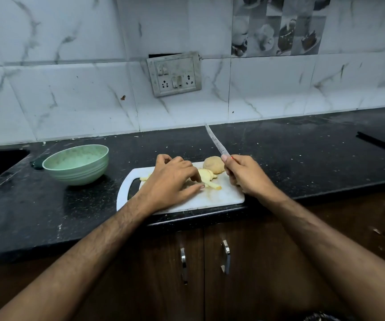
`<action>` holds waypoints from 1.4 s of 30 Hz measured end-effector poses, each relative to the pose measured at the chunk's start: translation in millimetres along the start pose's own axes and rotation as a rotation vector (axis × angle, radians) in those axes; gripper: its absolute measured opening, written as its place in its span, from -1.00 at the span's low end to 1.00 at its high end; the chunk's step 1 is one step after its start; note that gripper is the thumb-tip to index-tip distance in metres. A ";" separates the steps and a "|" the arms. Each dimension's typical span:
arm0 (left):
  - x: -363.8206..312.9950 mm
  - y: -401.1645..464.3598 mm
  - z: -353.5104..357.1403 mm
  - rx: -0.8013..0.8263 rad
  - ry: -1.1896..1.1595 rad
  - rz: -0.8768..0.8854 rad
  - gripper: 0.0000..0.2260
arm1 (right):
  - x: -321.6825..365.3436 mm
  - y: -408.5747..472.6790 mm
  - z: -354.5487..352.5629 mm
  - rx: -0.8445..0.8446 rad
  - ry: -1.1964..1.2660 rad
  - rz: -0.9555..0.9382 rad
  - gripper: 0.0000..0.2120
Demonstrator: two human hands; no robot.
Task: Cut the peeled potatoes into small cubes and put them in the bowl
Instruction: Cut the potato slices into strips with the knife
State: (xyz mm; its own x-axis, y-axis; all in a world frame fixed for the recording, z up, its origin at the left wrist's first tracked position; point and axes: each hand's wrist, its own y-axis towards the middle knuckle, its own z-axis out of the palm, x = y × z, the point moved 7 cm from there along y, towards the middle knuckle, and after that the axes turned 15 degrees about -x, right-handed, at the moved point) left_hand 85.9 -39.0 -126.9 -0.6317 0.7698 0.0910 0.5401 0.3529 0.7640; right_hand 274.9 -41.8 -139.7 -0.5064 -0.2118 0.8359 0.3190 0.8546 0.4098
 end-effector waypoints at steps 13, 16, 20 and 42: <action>-12.6 10.8 13.5 -0.003 0.094 0.114 -0.89 | -9.1 3.9 4.5 -0.133 -0.172 -0.091 -0.52; -0.6 10.8 13.4 0.010 0.182 0.029 -0.89 | -8.6 2.5 3.2 -0.143 -0.172 -0.100 -0.52; 22.6 5.1 2.6 -0.057 0.133 -0.132 -0.91 | -8.6 2.3 3.4 -0.145 -0.172 -0.103 -0.52; -13.9 17.9 23.4 0.066 0.027 0.118 -0.89 | -15.3 8.5 6.4 -0.103 -0.086 -0.073 -0.59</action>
State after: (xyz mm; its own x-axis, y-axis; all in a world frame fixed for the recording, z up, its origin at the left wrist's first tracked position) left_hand 117.4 -30.9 -129.4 -0.5755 0.7941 0.1955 0.6465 0.2954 0.7034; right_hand 280.2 -28.3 -151.3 -0.5964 -0.2267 0.7700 0.3574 0.7840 0.5076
